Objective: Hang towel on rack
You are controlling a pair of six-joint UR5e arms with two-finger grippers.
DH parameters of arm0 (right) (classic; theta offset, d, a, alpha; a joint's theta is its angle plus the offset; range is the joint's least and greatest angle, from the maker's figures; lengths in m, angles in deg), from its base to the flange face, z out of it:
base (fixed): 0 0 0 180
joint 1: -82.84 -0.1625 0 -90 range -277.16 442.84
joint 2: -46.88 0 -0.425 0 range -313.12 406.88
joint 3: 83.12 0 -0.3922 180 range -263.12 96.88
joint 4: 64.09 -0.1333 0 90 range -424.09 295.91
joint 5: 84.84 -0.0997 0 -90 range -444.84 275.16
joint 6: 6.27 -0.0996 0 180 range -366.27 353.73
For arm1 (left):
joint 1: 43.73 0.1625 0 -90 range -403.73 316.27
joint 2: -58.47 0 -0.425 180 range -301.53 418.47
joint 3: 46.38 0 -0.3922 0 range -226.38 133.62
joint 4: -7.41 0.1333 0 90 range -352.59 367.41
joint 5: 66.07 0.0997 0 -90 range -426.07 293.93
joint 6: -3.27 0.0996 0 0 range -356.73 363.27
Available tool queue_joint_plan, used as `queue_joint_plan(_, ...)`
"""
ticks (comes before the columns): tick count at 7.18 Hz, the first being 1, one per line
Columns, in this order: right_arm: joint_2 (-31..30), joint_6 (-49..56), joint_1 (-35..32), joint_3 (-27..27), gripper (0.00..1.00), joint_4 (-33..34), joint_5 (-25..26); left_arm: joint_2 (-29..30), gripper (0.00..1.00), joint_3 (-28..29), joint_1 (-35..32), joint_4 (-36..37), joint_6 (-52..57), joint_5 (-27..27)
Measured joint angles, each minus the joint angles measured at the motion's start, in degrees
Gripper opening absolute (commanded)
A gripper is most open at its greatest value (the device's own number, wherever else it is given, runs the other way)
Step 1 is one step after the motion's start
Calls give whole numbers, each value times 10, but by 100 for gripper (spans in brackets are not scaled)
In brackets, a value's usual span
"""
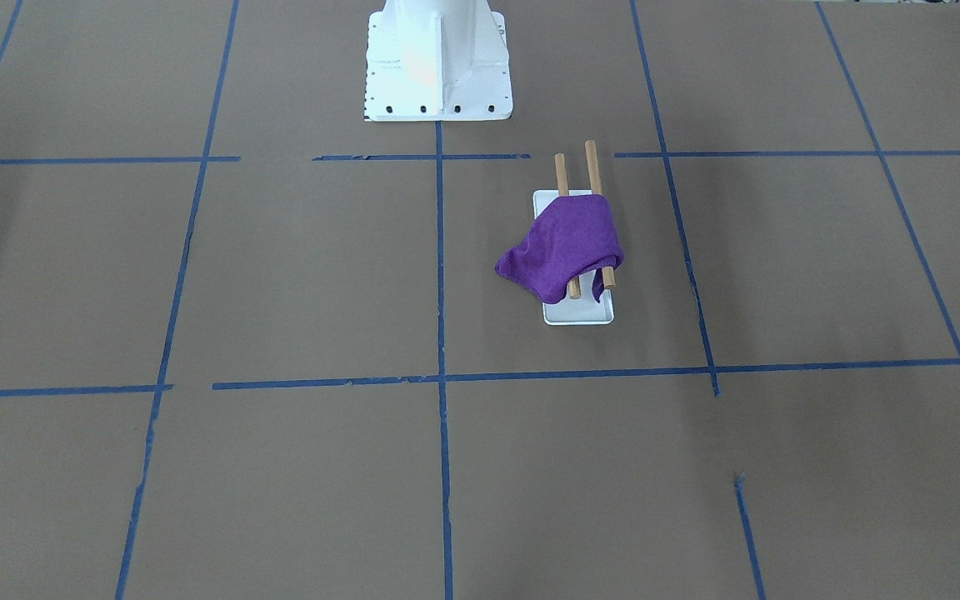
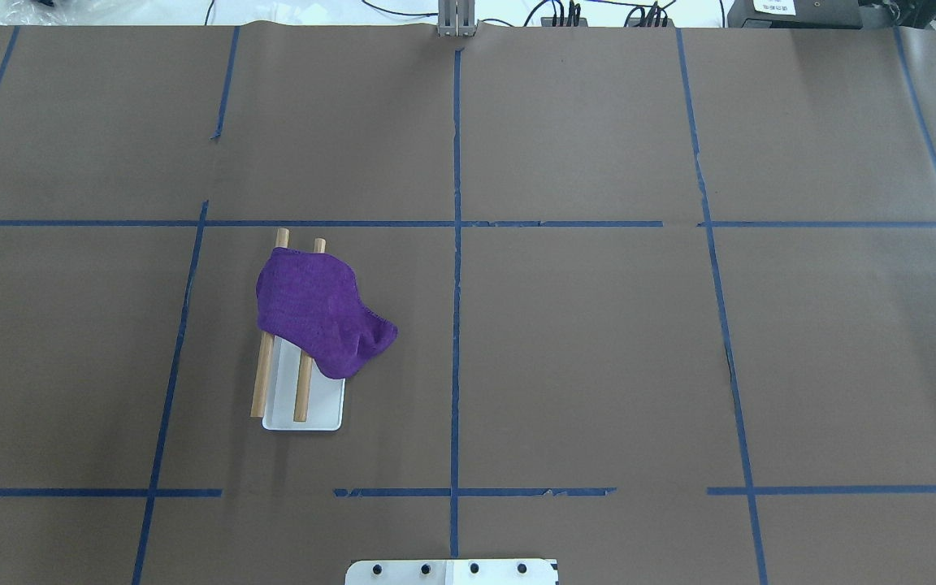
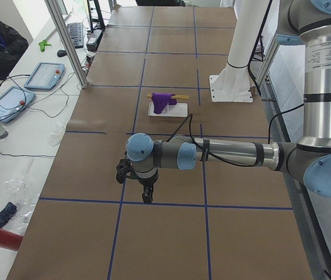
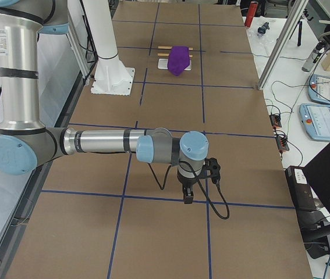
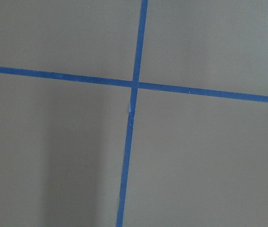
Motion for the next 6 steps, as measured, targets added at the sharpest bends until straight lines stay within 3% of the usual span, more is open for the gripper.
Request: queue_joint_plan(6,2,0,1,0,100,0,0,7,100,-20,-2,-1,1,1)
